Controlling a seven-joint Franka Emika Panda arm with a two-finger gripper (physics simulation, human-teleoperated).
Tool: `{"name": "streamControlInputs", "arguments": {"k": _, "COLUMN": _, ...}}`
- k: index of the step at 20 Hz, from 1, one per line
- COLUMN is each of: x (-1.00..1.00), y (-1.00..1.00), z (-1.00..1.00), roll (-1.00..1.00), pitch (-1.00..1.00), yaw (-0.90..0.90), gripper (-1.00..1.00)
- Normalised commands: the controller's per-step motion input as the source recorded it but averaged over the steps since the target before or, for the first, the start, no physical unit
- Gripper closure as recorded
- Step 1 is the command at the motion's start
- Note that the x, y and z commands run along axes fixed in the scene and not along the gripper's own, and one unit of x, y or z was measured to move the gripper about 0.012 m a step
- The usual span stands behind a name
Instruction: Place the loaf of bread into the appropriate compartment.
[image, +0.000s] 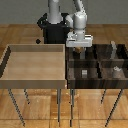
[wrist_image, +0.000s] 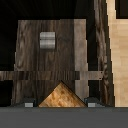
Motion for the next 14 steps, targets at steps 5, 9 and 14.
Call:
{"name": "streamControlInputs", "arguments": {"k": 5, "x": 1.0, "y": 0.0, "z": 0.0, "roll": 0.0, "pitch": 0.0, "yaw": 0.0, "gripper": 1.0}}
{"name": "streamControlInputs", "arguments": {"k": 9, "x": 0.5, "y": 0.0, "z": 0.0, "roll": 0.0, "pitch": 0.0, "yaw": 0.0, "gripper": -1.0}}
{"name": "streamControlInputs", "arguments": {"k": 14, "x": 0.0, "y": 0.0, "z": 0.0, "roll": 0.0, "pitch": 0.0, "yaw": 0.0, "gripper": -1.0}}
